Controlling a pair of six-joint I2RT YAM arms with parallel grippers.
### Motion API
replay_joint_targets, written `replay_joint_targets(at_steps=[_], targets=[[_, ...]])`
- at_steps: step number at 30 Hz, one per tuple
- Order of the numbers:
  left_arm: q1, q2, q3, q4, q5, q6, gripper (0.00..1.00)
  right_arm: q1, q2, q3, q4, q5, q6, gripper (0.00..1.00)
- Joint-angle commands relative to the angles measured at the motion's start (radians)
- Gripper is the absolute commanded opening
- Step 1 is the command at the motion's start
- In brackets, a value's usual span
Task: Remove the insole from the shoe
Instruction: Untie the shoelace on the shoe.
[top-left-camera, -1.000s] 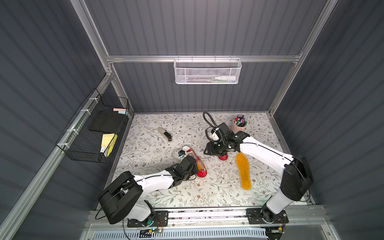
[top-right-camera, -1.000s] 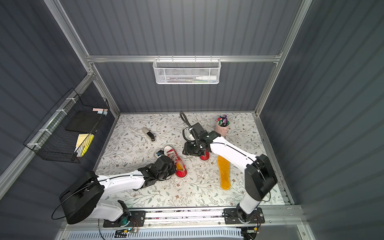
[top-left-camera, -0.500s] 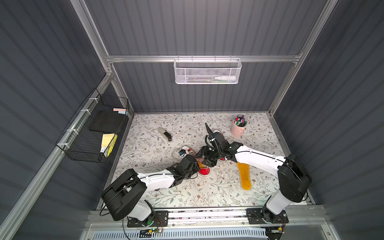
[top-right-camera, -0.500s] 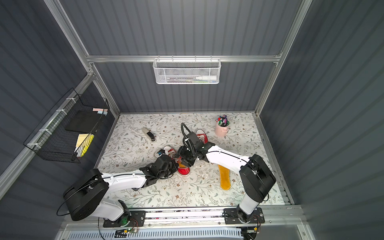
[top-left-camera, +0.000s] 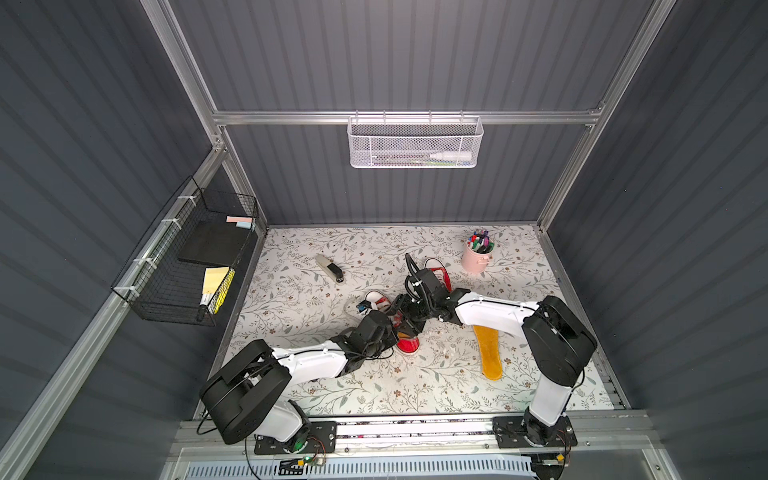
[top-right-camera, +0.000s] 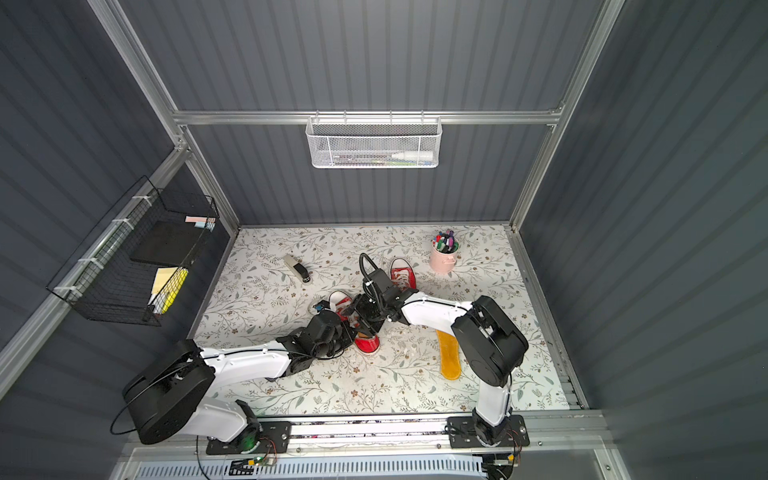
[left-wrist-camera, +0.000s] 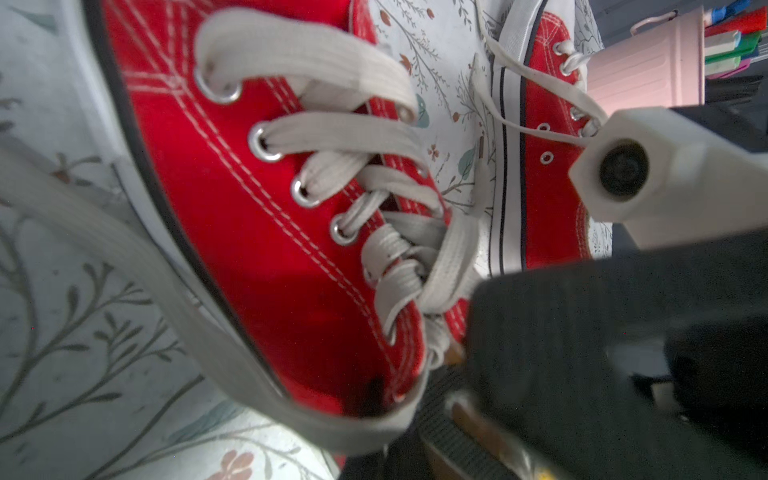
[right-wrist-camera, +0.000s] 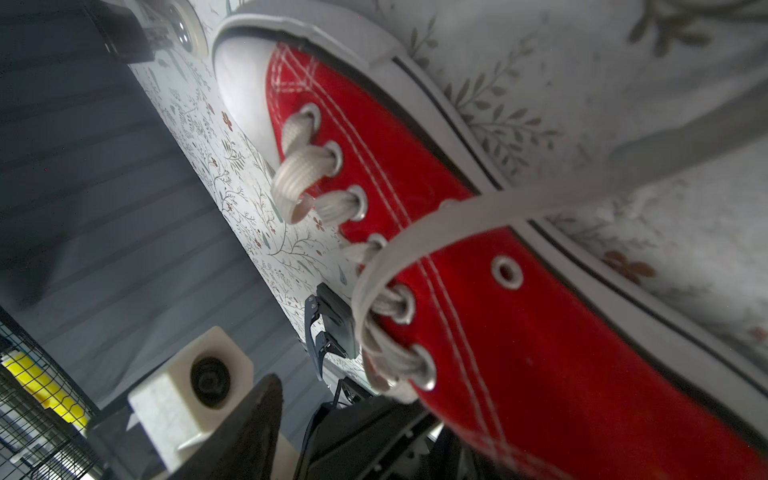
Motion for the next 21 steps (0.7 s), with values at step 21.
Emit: replay_joint_targets(at_steps=[21], targets=[[-0.007, -0.075, 0.005, -0.05, 0.08, 0.06, 0.0, -0.029, 0.028, 0.025, 0.108, 0.062, -0.08, 0.67]])
